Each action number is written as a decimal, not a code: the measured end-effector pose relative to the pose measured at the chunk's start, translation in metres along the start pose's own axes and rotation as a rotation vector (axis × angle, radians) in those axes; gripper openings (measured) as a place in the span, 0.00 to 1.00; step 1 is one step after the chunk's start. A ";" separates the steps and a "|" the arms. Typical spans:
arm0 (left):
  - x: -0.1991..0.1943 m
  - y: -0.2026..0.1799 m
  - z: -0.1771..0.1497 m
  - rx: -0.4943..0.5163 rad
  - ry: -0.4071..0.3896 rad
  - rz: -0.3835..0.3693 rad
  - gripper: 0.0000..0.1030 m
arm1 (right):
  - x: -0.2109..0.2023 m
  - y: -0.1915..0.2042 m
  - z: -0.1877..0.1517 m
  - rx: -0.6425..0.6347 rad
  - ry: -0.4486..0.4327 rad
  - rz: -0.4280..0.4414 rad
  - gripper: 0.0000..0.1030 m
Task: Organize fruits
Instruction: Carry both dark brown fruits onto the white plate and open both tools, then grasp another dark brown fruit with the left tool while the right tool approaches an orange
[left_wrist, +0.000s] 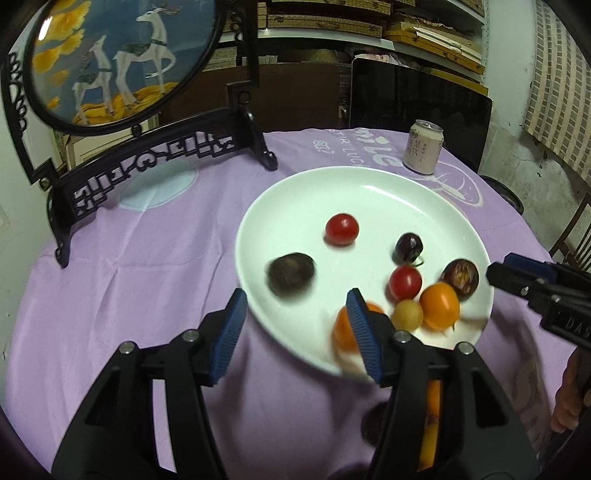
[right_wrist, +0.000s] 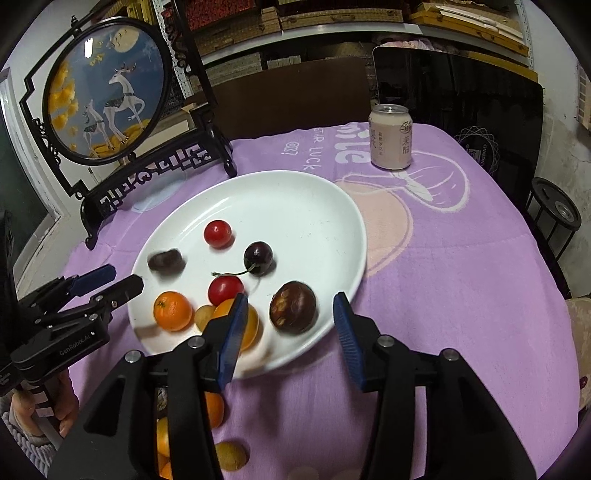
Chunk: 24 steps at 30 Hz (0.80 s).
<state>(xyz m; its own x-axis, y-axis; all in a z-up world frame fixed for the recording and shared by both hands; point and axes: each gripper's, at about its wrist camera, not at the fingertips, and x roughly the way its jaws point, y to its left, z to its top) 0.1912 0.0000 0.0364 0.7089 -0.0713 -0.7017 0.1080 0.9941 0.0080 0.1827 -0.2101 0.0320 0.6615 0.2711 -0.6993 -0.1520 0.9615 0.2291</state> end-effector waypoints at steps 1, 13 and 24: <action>-0.003 0.003 -0.004 -0.005 0.003 0.000 0.58 | -0.003 0.000 -0.002 0.003 -0.001 0.005 0.47; -0.038 0.002 -0.053 0.046 0.028 -0.062 0.63 | -0.030 0.009 -0.040 -0.016 -0.010 0.035 0.59; -0.036 -0.038 -0.065 0.177 0.044 -0.107 0.66 | -0.038 -0.005 -0.046 0.020 -0.020 0.031 0.59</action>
<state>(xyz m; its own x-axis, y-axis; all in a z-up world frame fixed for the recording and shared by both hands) 0.1163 -0.0303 0.0149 0.6561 -0.1681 -0.7358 0.3046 0.9509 0.0543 0.1244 -0.2230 0.0270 0.6713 0.2997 -0.6779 -0.1583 0.9515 0.2639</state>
